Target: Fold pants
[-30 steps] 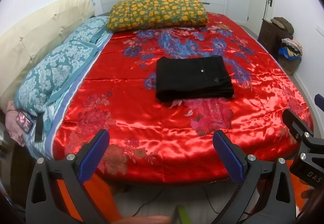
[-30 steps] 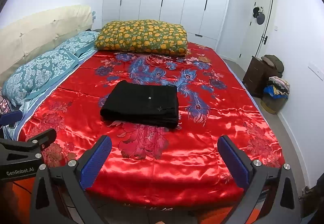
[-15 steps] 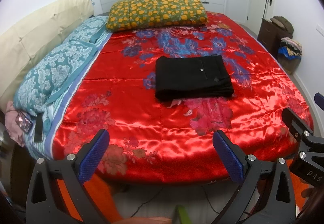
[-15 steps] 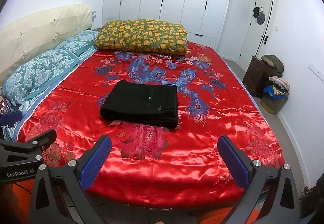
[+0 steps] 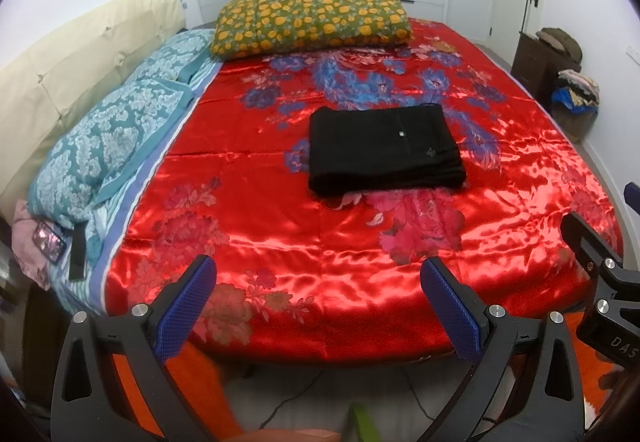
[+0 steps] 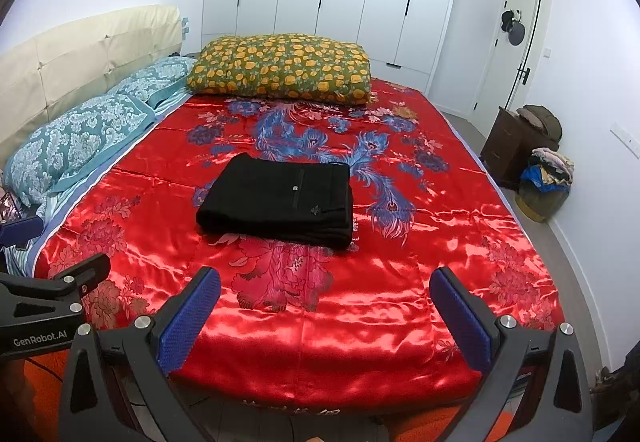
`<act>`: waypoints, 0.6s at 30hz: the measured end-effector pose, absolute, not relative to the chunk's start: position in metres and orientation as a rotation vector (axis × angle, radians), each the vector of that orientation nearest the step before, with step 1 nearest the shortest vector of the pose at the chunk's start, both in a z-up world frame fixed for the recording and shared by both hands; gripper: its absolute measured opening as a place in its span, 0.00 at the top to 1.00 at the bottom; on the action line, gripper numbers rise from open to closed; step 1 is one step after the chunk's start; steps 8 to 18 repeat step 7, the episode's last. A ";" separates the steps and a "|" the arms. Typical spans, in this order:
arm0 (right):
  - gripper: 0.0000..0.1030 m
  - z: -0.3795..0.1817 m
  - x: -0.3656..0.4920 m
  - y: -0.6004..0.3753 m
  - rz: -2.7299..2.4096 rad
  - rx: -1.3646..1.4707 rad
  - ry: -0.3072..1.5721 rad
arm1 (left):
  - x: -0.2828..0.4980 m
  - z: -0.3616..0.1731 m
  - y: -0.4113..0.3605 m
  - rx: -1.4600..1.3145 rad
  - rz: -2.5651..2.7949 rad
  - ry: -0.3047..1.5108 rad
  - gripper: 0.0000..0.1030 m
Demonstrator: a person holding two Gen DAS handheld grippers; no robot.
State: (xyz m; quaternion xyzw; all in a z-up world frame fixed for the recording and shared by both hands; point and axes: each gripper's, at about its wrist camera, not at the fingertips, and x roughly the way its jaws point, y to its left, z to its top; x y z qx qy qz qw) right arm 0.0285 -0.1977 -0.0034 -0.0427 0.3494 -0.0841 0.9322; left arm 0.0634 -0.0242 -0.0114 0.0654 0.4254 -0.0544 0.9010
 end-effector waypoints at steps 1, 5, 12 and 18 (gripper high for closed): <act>0.00 -0.004 0.029 -0.198 -0.172 -0.087 0.716 | 0.063 -0.011 -0.024 0.134 -0.114 0.880 0.01; 0.00 -0.005 0.029 -0.199 -0.174 -0.085 0.718 | 0.062 -0.012 -0.022 0.109 -0.132 0.865 0.01; 0.00 -0.006 0.030 -0.200 -0.174 -0.084 0.720 | 0.063 -0.013 -0.023 0.116 -0.139 0.865 0.01; 0.00 -0.006 0.030 -0.200 -0.174 -0.084 0.720 | 0.063 -0.013 -0.023 0.116 -0.139 0.865 0.01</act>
